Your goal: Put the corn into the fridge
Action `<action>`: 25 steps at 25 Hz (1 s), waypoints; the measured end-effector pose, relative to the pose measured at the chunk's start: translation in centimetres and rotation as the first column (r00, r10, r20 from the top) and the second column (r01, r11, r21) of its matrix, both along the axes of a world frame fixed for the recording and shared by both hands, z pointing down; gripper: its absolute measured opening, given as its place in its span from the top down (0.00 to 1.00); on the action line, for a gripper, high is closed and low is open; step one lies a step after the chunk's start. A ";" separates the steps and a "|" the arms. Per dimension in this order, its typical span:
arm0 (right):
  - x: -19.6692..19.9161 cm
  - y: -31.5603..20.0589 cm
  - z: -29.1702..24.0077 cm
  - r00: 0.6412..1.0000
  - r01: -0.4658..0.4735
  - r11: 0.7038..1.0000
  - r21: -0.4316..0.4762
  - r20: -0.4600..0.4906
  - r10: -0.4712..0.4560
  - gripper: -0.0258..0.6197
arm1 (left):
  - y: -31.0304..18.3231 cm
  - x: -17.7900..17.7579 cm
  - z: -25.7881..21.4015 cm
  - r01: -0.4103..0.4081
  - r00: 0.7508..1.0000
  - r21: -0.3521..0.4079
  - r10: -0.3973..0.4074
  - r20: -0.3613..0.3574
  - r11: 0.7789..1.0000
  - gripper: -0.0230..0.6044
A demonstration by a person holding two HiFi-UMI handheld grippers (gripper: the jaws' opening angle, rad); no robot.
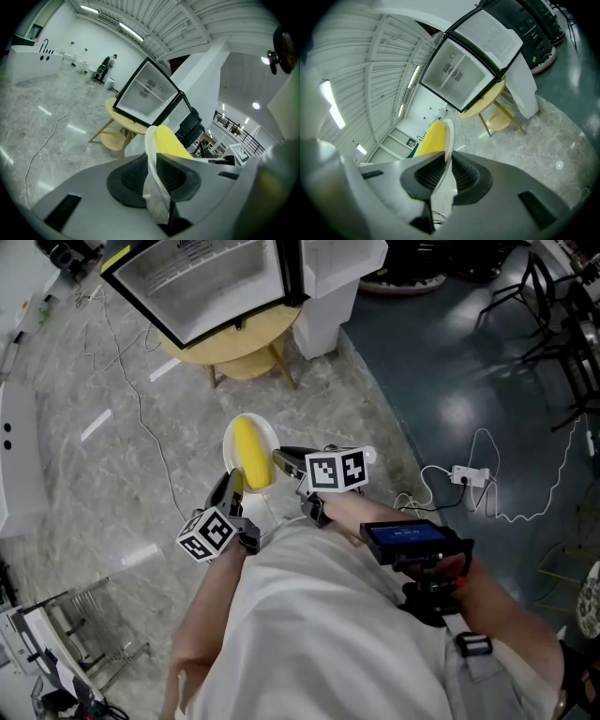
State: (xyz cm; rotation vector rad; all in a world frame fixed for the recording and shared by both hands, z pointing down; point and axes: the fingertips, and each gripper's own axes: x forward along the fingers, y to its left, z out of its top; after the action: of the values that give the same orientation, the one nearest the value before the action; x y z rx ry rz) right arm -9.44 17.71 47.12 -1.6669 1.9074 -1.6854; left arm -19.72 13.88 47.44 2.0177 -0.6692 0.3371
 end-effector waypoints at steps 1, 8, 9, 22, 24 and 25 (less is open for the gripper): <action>0.0 0.0 0.0 1.000 -0.001 1.000 0.000 0.001 0.001 0.88 | 0.0 0.0 0.0 0.000 1.000 0.000 0.000 0.000 1.000 0.87; 0.0 0.1 0.1 1.000 0.001 1.000 -0.005 0.004 -0.001 0.88 | 0.1 0.0 0.1 0.000 1.000 -0.003 0.000 0.004 1.000 0.87; 0.1 0.1 0.2 1.000 0.001 1.000 -0.006 0.003 -0.001 0.88 | 0.1 0.1 0.2 -0.001 1.000 -0.004 0.001 0.004 1.000 0.87; 3.0 -1.1 1.1 1.000 -0.003 1.000 -0.016 0.016 0.003 0.88 | -1.2 3.0 1.0 -0.003 1.000 -0.008 0.003 0.010 1.000 0.87; 3.2 -1.1 1.1 1.000 -0.007 1.000 -0.020 0.018 0.007 0.88 | -1.3 3.2 1.0 -0.008 1.000 -0.009 0.008 0.011 1.000 0.87; 2.7 -0.7 0.9 1.000 -0.009 1.000 -0.020 0.016 0.009 0.88 | -0.9 2.7 0.7 -0.010 1.000 -0.008 0.010 0.010 1.000 0.87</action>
State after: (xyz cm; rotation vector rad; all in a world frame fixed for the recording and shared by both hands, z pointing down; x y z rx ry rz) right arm -6.75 16.98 48.02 -1.6610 1.8788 -1.7155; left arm -16.98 12.96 48.18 2.0140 -0.6635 0.3553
